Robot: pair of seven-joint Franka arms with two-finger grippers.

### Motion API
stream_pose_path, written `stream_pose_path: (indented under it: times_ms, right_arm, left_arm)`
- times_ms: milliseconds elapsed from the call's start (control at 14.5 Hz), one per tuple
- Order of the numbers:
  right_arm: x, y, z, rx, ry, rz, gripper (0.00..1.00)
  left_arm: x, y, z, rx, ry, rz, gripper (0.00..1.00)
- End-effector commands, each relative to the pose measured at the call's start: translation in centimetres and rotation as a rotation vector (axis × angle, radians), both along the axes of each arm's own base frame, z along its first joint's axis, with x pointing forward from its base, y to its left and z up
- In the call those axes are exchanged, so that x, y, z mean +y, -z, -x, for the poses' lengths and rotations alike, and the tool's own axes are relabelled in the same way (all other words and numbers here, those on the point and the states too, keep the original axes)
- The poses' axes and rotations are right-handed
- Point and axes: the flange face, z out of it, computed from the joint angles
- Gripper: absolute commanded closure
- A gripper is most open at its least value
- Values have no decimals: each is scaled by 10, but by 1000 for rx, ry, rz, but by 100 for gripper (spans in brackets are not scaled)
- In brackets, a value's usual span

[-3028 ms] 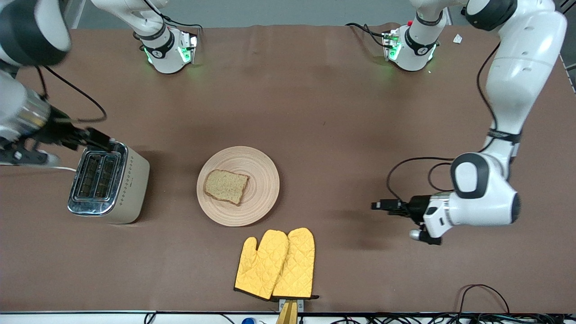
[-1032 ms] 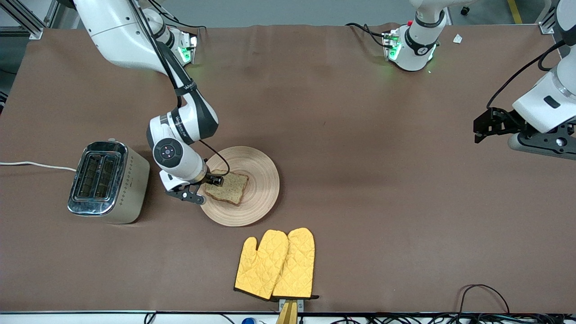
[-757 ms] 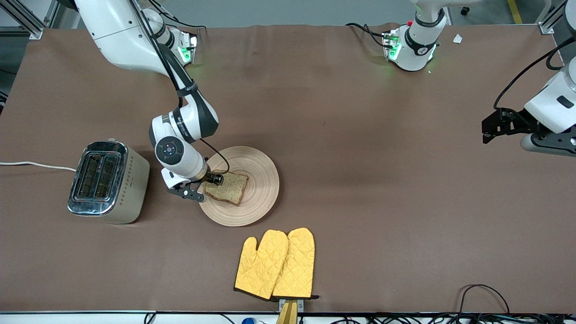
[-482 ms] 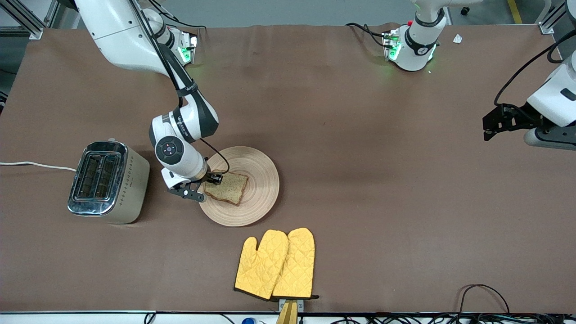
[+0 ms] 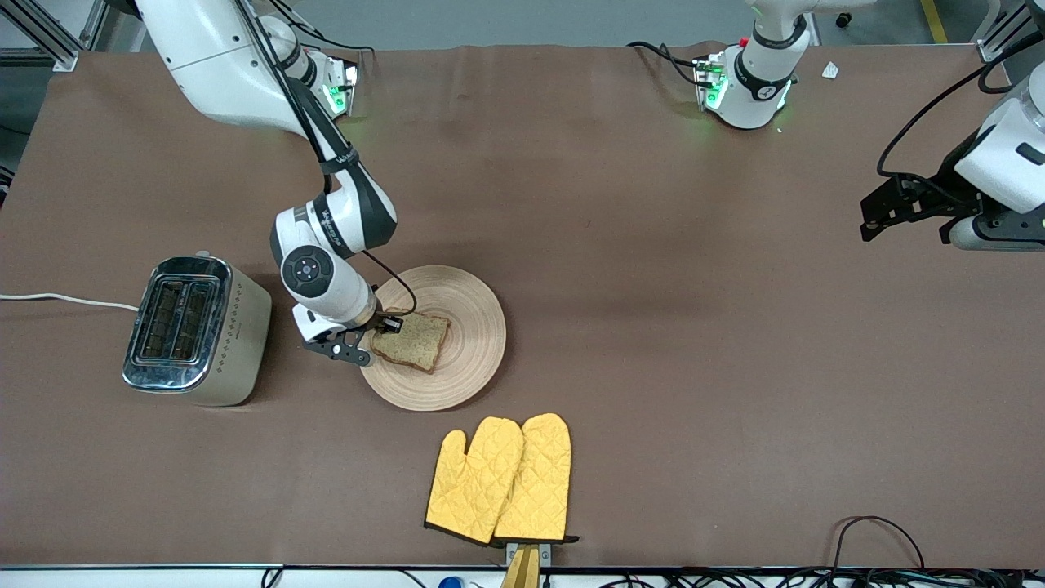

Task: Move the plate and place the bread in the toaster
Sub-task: 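Lift the bread and carry it above the toaster with the right gripper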

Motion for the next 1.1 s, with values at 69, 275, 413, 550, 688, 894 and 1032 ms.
stream_pose_path:
  times_ms: [69, 275, 413, 550, 688, 894, 1032]
  right_arm:
    - [5, -10, -4, -19, 10, 4, 100]
    - [9, -49, -20, 25, 20, 23, 100]
    - [14, -78, -30, 39, 17, 28, 100]
    - [14, -112, -37, 49, 1, 55, 100]
    - [6, -143, -43, 39, -54, 184, 100]
    - [-9, -175, -45, 55, -119, 364, 100]
    - [-16, -188, -38, 100, -215, 512, 100]
  left_arm:
    - [5, -2, 4, -19, 0, 11, 0]
    - [4, 1, 1, -14, 3, 11, 0]
    - [7, 1, 1, -14, -1, 13, 0]
    - [9, 2, 0, -13, -5, 13, 0]
    - [9, 1, 0, -13, -5, 11, 0]
    - [9, 2, -1, -13, -5, 12, 0]
    - [9, 5, -3, -8, -5, 13, 0]
